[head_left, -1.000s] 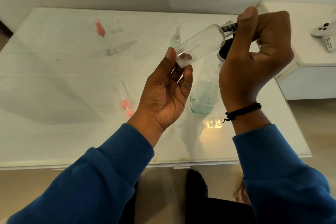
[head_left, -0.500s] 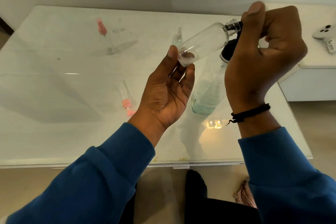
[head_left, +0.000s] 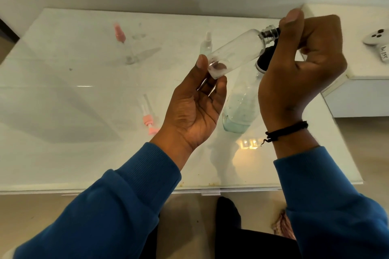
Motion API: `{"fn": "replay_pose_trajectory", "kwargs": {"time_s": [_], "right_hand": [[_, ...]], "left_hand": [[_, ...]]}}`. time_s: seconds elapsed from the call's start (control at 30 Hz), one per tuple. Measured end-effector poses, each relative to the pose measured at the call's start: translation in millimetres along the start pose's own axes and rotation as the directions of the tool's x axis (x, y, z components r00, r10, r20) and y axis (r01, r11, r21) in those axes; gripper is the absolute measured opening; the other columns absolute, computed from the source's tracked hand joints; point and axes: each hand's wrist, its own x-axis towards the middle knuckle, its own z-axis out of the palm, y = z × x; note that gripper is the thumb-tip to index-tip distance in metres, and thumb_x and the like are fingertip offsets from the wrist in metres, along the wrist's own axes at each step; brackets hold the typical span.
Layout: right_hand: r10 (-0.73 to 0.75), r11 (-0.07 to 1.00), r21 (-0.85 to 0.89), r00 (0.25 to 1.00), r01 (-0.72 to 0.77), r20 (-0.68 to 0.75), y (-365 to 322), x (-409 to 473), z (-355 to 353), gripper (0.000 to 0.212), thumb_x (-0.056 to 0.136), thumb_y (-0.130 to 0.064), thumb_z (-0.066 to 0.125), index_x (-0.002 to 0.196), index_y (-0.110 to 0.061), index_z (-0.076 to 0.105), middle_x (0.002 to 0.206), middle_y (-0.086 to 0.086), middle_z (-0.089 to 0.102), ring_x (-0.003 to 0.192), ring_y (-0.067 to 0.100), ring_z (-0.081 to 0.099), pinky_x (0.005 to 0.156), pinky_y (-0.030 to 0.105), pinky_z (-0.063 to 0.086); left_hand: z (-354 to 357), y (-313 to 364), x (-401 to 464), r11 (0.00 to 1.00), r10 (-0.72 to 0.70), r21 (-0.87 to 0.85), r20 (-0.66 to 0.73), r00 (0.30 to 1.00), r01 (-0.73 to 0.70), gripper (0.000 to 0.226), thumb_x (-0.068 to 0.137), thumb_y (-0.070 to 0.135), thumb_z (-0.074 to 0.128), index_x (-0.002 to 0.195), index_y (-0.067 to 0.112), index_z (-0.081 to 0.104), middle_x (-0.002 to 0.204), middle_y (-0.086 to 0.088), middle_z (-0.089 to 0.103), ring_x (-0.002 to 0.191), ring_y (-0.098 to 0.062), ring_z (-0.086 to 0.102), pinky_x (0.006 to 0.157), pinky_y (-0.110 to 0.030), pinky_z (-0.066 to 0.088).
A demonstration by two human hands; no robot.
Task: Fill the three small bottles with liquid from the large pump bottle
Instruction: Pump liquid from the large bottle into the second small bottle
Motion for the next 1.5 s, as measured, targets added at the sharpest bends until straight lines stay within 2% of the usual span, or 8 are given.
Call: {"fn": "replay_pose_trajectory", "kwargs": {"time_s": [0.27,0.4,0.53,0.7,0.87,1.07,1.2,1.5], "right_hand": [[-0.019,0.999,-0.035,1.0,0.018,-0.019,1,0,1,0.035,0.097,-0.005,0.061,0.062,0.001,0.058,0.068,-0.016,0.042,0.063,0.012,0.04,0.065,0.017,0.034],[-0.01,0.999,-0.031,0.999,0.009,-0.035,4,4,0,0.037,0.098,-0.007,0.063,0.062,0.006,0.061,0.06,0.01,0.054,0.058,0.026,0.048,0.062,0.025,0.038],[0.009,1.0,-0.019,1.0,-0.009,-0.025,2,-2,-1,0.036,0.097,-0.002,0.061,0.062,0.0,0.057,0.063,0.003,0.048,0.061,0.02,0.043,0.063,0.021,0.035],[-0.024,0.999,-0.029,0.999,0.023,-0.031,6,5,-2,0.038,0.097,-0.005,0.061,0.06,0.003,0.058,0.06,0.017,0.055,0.058,0.028,0.049,0.059,0.033,0.04],[-0.004,1.0,-0.014,1.0,0.003,-0.02,4,-2,-1,0.036,0.097,0.0,0.06,0.06,0.0,0.056,0.063,0.003,0.046,0.064,0.011,0.039,0.064,0.017,0.032],[-0.024,0.999,-0.027,0.999,0.022,-0.046,4,4,0,0.036,0.096,-0.004,0.061,0.061,0.003,0.058,0.06,0.008,0.049,0.059,0.02,0.042,0.065,0.018,0.034],[-0.013,1.0,0.011,1.0,0.013,-0.026,4,-5,-1,0.035,0.097,0.002,0.059,0.062,0.001,0.057,0.061,0.014,0.051,0.065,0.015,0.042,0.065,0.018,0.035],[-0.015,1.0,-0.008,1.0,0.015,-0.021,1,-5,0,0.036,0.097,-0.002,0.059,0.062,-0.002,0.056,0.066,-0.003,0.044,0.068,0.005,0.037,0.066,0.022,0.033]], "left_hand": [[0,0,-2,1.0,-0.009,-0.013,0.005,1.0,0.009,0.056,0.065,0.023,0.081,0.115,0.006,0.066,0.101,-0.011,0.07,0.075,-0.016,0.069,0.06,-0.024,0.06],[0,1,1,1.0,-0.011,-0.002,0.019,1.0,0.011,0.061,0.059,0.023,0.084,0.116,0.007,0.065,0.101,-0.009,0.07,0.077,-0.016,0.068,0.06,-0.023,0.059],[-2,0,1,1.0,-0.006,-0.012,0.013,1.0,0.006,0.064,0.061,0.023,0.083,0.121,0.008,0.063,0.101,-0.009,0.07,0.076,-0.016,0.068,0.059,-0.023,0.059],[-3,1,3,1.0,-0.008,-0.008,0.039,0.999,0.008,0.069,0.06,0.022,0.086,0.123,0.009,0.062,0.102,-0.008,0.069,0.079,-0.016,0.067,0.06,-0.023,0.059],[-1,0,2,1.0,-0.008,-0.014,0.009,1.0,0.008,0.071,0.062,0.024,0.082,0.128,0.009,0.061,0.104,-0.008,0.069,0.076,-0.016,0.068,0.059,-0.023,0.059],[0,1,2,1.0,-0.012,0.002,0.019,1.0,0.012,0.063,0.062,0.024,0.082,0.12,0.008,0.064,0.101,-0.008,0.07,0.076,-0.016,0.068,0.058,-0.022,0.058],[0,0,1,1.0,-0.005,-0.014,-0.016,1.0,0.005,0.073,0.064,0.024,0.08,0.133,0.007,0.061,0.105,-0.009,0.069,0.076,-0.016,0.068,0.058,-0.023,0.059],[-1,0,2,1.0,-0.012,-0.019,-0.012,1.0,0.012,0.059,0.066,0.025,0.08,0.121,0.009,0.064,0.1,-0.008,0.069,0.076,-0.015,0.067,0.058,-0.023,0.058]]}}
